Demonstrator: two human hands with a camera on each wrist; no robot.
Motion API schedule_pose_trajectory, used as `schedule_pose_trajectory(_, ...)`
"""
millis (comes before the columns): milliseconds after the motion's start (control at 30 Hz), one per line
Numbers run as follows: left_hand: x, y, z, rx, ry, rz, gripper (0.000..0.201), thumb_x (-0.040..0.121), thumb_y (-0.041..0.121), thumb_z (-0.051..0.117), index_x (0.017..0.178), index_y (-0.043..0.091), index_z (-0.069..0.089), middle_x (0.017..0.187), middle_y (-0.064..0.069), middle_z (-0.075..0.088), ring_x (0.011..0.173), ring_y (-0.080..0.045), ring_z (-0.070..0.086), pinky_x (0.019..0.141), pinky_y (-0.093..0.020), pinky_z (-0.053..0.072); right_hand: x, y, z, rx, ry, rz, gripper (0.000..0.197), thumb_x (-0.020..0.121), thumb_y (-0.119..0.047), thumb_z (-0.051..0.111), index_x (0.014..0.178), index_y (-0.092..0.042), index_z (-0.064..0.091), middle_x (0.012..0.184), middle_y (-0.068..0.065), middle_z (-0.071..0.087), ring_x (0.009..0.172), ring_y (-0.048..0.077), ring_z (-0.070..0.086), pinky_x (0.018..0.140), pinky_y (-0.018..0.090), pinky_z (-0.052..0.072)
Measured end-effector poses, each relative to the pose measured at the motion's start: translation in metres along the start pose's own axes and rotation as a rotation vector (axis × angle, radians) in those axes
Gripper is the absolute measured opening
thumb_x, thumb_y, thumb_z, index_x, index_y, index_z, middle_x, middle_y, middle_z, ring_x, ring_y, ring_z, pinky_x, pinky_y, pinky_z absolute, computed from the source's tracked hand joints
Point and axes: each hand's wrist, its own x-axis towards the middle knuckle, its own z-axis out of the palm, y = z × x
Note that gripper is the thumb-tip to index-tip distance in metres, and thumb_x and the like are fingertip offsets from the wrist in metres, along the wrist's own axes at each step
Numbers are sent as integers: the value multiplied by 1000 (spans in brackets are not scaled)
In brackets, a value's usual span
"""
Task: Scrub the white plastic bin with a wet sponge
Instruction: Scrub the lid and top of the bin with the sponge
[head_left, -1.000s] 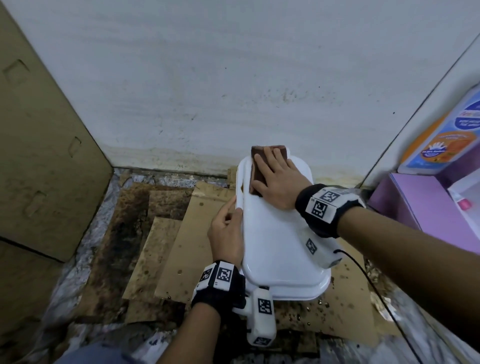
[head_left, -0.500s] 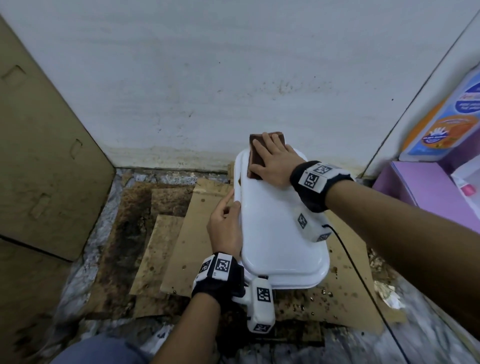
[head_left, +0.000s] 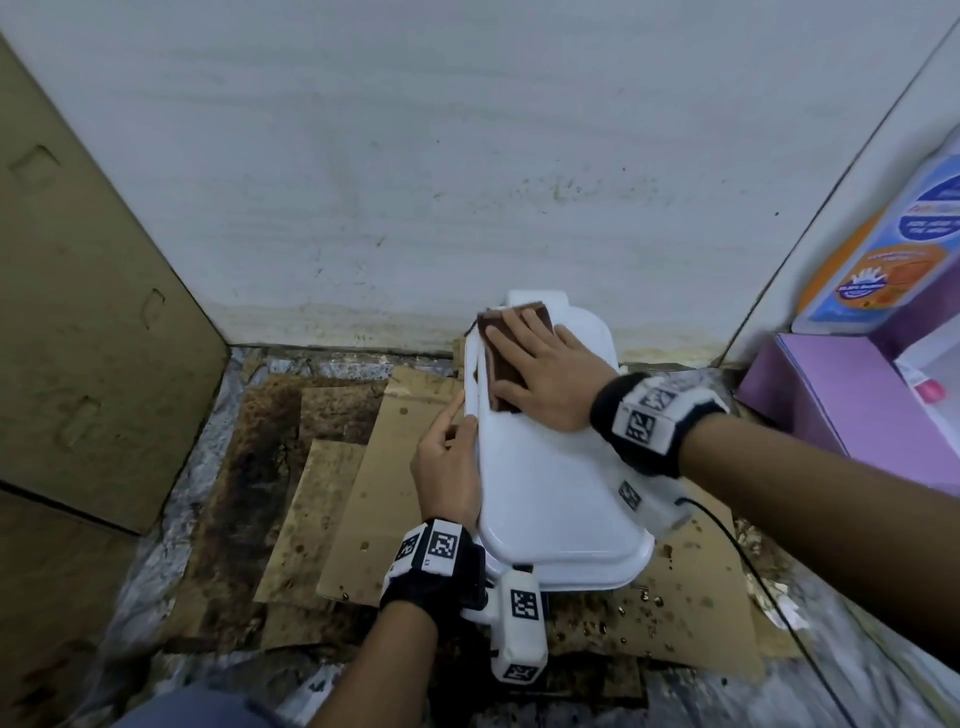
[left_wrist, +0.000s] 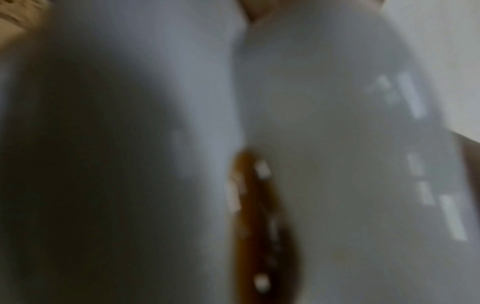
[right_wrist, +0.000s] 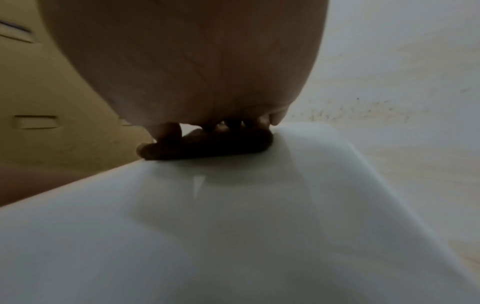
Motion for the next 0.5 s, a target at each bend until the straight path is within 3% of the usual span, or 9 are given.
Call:
schedule_pose_trajectory(100,2,-1,1,-9,-9,-18,32,96,21,57,125,27,67,106,16,69,85,5,63,67,-14,48,34,6,-16,-17,-39,48,68,99,-52,27,154,-26,-3,162,3,-14,149,21,-12,121,44,-1)
schedule_pose_trajectory(200,5,-3,1,-21,-2,-30,30,96,17,57,122,25,68,88,27,64,68,15,60,57,-6,45,35,2,-14,-14,-26,51,66,100,-48,26,154,-23,-3,162,5,-14,149,22,-13,121,43,-1)
schedule_pose_trajectory(267,6,-4,0,-17,3,-24,31,96,18,58,124,24,69,98,21,68,81,8,63,68,-13,50,16,-7,-2,-31,11,9,66,101,-49,23,154,-22,-4,162,5,-15,149,22,-13,121,42,-1)
schedule_pose_trajectory(367,5,-3,0,-19,3,-26,32,95,21,59,126,25,68,119,7,69,106,-12,65,92,-35,55,-18,-16,18,-52,53,-81,74,90,-59,3,154,-23,-4,161,4,-17,148,21,-16,121,42,-1)
schedule_pose_trajectory(433,4,-2,-1,-16,1,-23,32,96,21,59,127,24,67,123,6,68,111,-14,63,97,-38,53,-26,-17,24,-60,37,-99,83,80,-63,-7,154,-25,-5,161,2,-17,148,20,-17,121,42,-1)
schedule_pose_trajectory(500,3,-1,-1,-5,5,-15,32,96,22,59,127,25,67,123,6,68,111,-14,63,99,-39,52,-22,-15,21,-51,21,-92,81,82,-65,-4,153,-27,-6,161,0,-19,148,17,-18,121,43,-2)
